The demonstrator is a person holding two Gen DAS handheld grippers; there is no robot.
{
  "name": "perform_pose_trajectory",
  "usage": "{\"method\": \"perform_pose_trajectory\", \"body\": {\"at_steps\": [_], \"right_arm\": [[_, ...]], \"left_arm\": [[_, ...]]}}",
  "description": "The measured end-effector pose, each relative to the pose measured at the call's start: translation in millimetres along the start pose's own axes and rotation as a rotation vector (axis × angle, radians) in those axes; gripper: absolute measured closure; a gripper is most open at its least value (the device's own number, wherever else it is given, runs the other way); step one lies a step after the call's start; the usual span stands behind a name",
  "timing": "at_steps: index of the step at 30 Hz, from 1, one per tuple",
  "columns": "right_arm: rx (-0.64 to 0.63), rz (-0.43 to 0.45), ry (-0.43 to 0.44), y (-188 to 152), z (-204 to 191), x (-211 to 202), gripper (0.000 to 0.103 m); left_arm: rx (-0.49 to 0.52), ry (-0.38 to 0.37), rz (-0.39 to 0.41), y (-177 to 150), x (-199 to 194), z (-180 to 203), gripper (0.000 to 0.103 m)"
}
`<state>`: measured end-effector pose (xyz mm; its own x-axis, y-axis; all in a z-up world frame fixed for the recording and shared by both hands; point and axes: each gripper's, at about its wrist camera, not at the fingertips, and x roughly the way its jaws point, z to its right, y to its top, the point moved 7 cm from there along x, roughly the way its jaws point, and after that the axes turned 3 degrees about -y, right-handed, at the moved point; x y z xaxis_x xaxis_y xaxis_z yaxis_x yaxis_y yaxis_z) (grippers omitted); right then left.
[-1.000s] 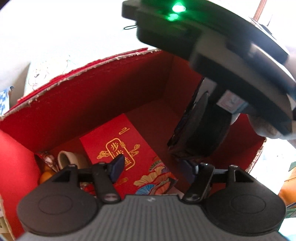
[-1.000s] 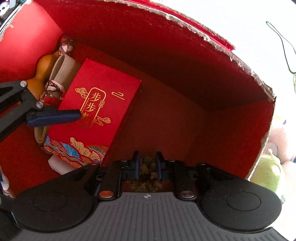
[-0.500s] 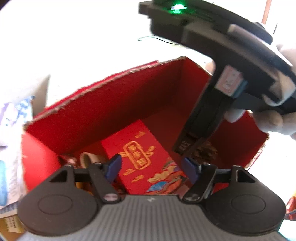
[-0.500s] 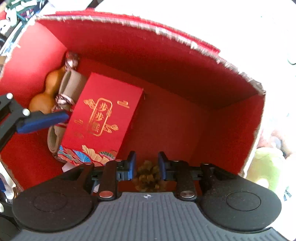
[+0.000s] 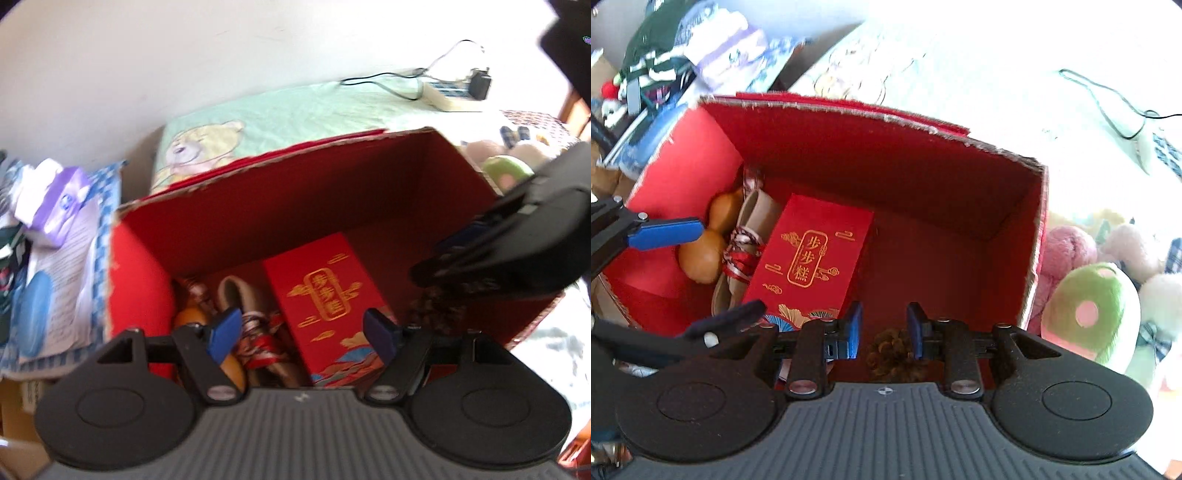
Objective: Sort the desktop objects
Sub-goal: 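Withdraw the right tool upward out of the red box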
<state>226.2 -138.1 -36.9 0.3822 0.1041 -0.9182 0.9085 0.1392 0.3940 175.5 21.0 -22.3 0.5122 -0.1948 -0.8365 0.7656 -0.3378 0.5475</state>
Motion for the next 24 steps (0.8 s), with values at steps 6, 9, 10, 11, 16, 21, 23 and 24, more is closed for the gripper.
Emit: {"method": "perform_pose_trajectory", "body": {"at_steps": [6, 9, 10, 11, 16, 21, 23, 24], "right_arm": [[0.073, 0.14, -0.029, -11, 1, -23, 0.075], [0.118, 0.212, -0.023, -15, 1, -34, 0.075], [0.133, 0.238, -0.027, -17, 1, -38, 0.075], [0.143, 0.261, -0.034, -18, 0, -41, 0.075], [0.194, 0.344, -0.034, -30, -2, -54, 0.069], [0.251, 0.386, -0.022, -40, 0, -60, 0.067], [0.269, 0.409, -0.012, -44, 0, -64, 0.067], [0.276, 0.417, 0.0, -47, 0, -65, 0.067]], "left_arm": [[-0.063, 0.06, -0.013, -6, 2, -11, 0.025], [-0.069, 0.099, -0.009, -8, -1, -12, 0.023], [-0.068, 0.109, -0.008, -9, -2, -12, 0.021], [-0.066, 0.118, -0.005, -9, -4, -12, 0.021], [-0.054, 0.16, 0.015, -11, -12, -10, 0.019], [-0.069, 0.186, 0.011, -14, -17, -11, 0.019], [-0.084, 0.197, 0.01, -17, -22, -12, 0.019], [-0.093, 0.203, 0.011, -19, -24, -12, 0.019]]}}
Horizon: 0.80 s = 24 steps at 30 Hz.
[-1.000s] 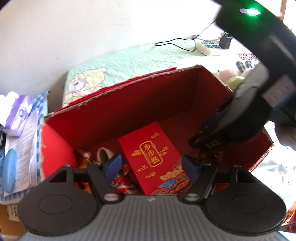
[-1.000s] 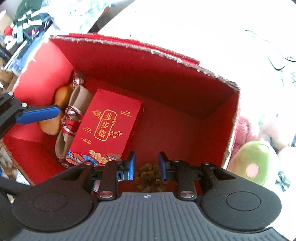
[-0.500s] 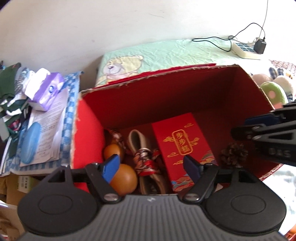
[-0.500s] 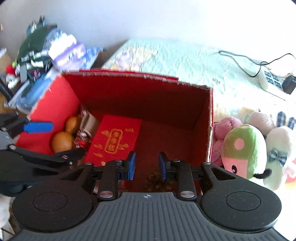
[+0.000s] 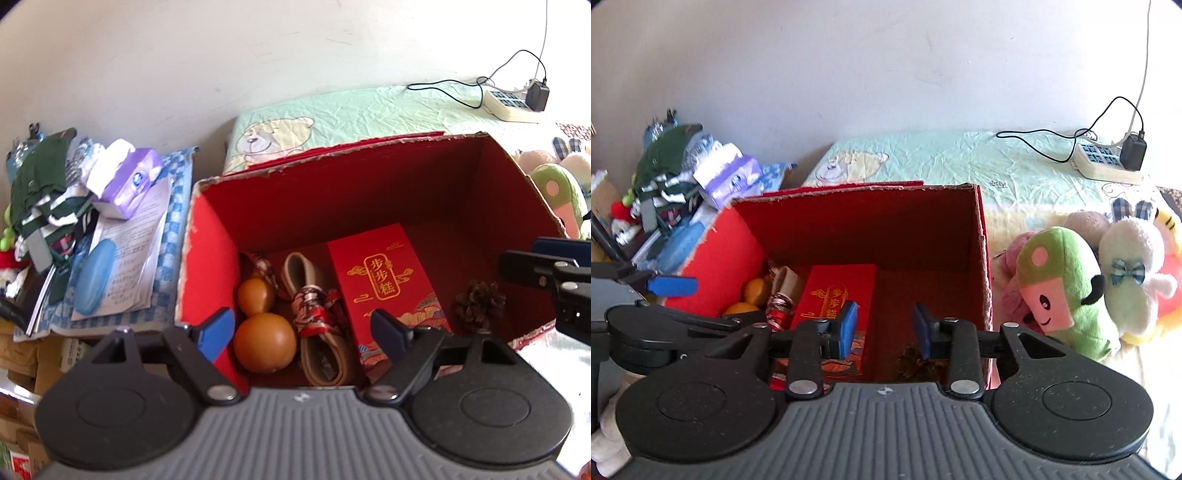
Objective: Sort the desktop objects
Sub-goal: 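Withdraw the right tool upward out of the red box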
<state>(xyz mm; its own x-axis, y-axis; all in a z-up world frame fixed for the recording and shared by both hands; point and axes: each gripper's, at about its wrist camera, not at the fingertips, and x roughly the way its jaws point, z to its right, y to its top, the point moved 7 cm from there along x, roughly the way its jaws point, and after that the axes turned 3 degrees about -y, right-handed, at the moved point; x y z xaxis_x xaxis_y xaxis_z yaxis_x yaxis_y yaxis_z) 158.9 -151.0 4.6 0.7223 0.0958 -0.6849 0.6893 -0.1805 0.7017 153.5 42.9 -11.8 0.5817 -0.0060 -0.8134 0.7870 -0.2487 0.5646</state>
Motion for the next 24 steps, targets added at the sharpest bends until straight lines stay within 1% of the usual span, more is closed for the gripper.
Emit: {"method": "perform_pose_trajectory", "body": {"at_steps": [4, 7, 9, 11, 13, 15, 17, 21, 24], "right_arm": [[0.024, 0.014, 0.056, -2, -1, -6, 0.067], [0.011, 0.03, 0.082, -6, -2, -14, 0.067], [-0.007, 0.044, 0.101, -9, -2, -23, 0.067], [-0.027, 0.069, 0.111, -12, 0, -32, 0.062], [-0.039, 0.085, 0.113, -16, 4, -39, 0.055], [-0.058, 0.091, 0.124, -19, 8, -45, 0.053], [-0.061, 0.089, 0.137, -22, 11, -49, 0.053], [-0.037, 0.066, 0.205, -25, 13, -54, 0.053], [-0.058, 0.074, 0.231, -28, 9, -59, 0.053]], "left_arm": [[-0.05, 0.043, 0.001, -5, -9, -5, 0.019], [-0.116, 0.064, -0.015, -9, -13, -8, 0.015], [-0.14, 0.075, -0.02, -12, -16, -8, 0.014], [-0.16, 0.106, -0.022, -15, -20, -6, 0.014], [-0.179, 0.114, -0.025, -19, -24, -2, 0.015], [-0.196, 0.123, -0.013, -21, -30, 1, 0.015], [-0.197, 0.145, -0.003, -23, -37, 4, 0.015], [-0.222, 0.168, -0.001, -31, -48, 5, 0.015], [-0.243, 0.189, 0.001, -39, -55, 4, 0.015]]}}
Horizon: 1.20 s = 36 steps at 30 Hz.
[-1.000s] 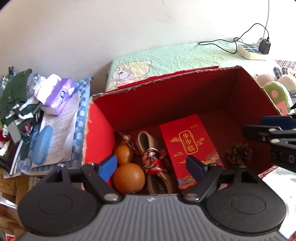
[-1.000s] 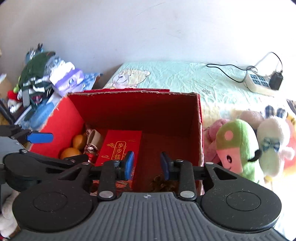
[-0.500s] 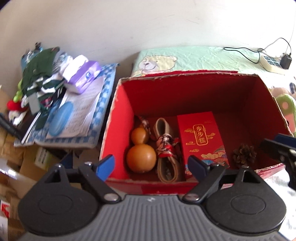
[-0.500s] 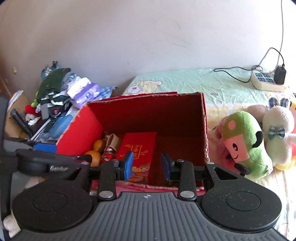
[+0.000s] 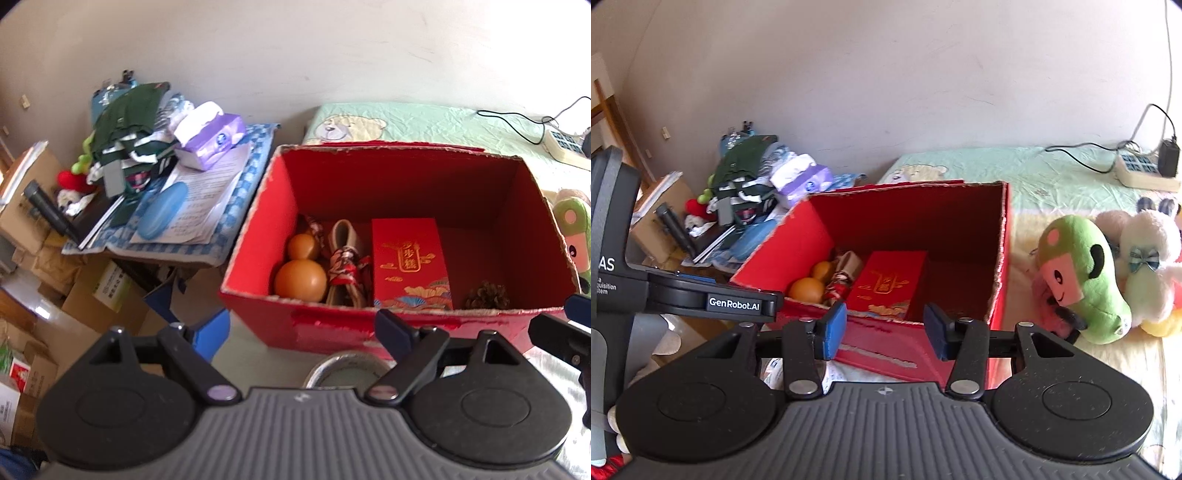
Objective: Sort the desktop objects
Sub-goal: 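Withdraw the right tool upward out of the red box, then move the right tool down to the packing tape roll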
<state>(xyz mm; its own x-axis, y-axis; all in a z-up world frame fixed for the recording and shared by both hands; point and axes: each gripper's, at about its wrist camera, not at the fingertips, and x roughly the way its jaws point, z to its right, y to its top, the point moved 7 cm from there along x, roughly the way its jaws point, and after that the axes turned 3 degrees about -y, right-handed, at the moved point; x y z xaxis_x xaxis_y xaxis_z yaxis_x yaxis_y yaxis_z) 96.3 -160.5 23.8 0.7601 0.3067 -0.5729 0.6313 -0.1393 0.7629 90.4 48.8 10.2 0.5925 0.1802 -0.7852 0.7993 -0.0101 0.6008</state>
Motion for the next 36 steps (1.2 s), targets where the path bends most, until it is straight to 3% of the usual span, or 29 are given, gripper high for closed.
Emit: {"method": "perform_pose_trajectory", "body": {"at_steps": [11, 13, 20, 24, 36], "right_arm": [[-0.026, -0.072, 0.074, -22, -14, 6, 0.053], [-0.021, -0.091, 0.076, -28, -14, 9, 0.053], [0.032, -0.157, 0.061, -46, -11, 22, 0.054], [0.048, -0.182, 0.068, -50, -15, 30, 0.06], [0.098, -0.242, 0.09, -55, -30, 54, 0.06]], "left_arm": [[-0.061, 0.005, -0.062, -35, 3, -15, 0.017], [-0.075, -0.01, -0.1, -44, 11, -19, 0.023], [-0.105, -0.052, -0.195, -70, 34, -25, 0.031], [-0.097, -0.07, -0.234, -75, 48, -25, 0.044], [-0.037, -0.104, -0.291, -80, 78, -19, 0.041]]}}
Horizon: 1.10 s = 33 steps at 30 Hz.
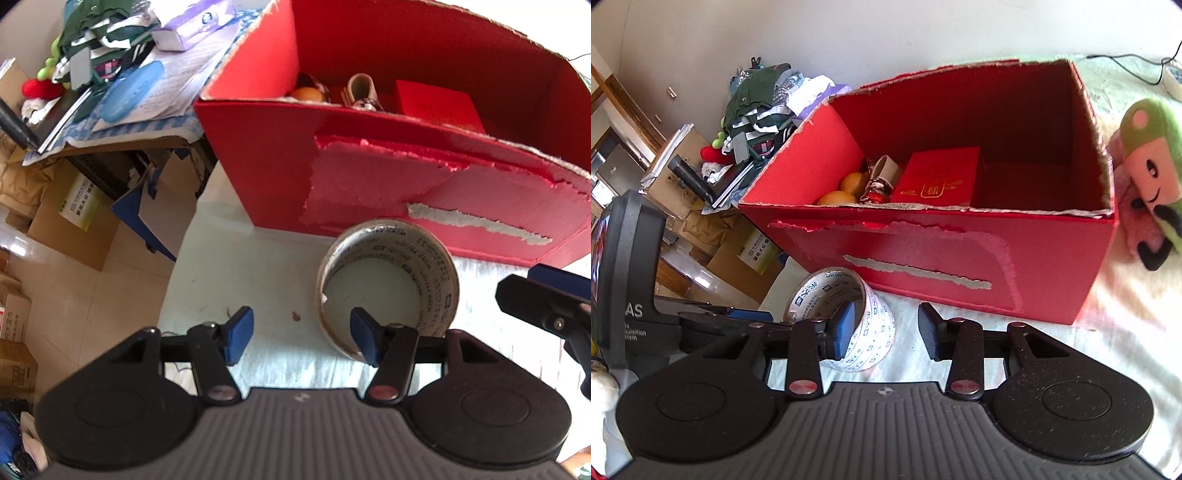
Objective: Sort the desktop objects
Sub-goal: 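Move the right tool down to the packing tape roll, then close the right tool on the tape roll rim and lift it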
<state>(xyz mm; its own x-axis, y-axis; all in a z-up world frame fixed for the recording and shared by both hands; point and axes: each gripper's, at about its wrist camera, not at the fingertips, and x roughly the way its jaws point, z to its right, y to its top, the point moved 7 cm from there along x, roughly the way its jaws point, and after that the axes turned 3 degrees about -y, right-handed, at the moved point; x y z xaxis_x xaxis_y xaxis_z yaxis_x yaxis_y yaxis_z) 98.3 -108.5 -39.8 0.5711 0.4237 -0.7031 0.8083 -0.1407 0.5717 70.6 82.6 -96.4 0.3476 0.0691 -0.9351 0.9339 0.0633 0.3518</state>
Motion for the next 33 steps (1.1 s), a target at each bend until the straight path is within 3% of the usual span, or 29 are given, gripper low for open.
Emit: {"method": "perform_pose_trajectory", "body": {"at_steps": [7, 14, 27, 33], "right_arm": [[0.024, -0.026, 0.013, 3, -5, 13, 0.066], [0.052, -0.075, 0.013, 0, -6, 27, 0.072], [0.112, -0.114, 0.046, -4, -6, 39, 0.088], [0.127, -0.128, 0.052, -4, -3, 35, 0.089]], "left_arm": [[0.013, -0.006, -0.021, 2, 10, -2, 0.042], [0.025, -0.01, -0.033, 2, 16, 0, 0.049], [0.06, -0.01, -0.056, 4, 20, 11, 0.068], [0.07, -0.032, -0.059, 4, 17, 19, 0.078]]}}
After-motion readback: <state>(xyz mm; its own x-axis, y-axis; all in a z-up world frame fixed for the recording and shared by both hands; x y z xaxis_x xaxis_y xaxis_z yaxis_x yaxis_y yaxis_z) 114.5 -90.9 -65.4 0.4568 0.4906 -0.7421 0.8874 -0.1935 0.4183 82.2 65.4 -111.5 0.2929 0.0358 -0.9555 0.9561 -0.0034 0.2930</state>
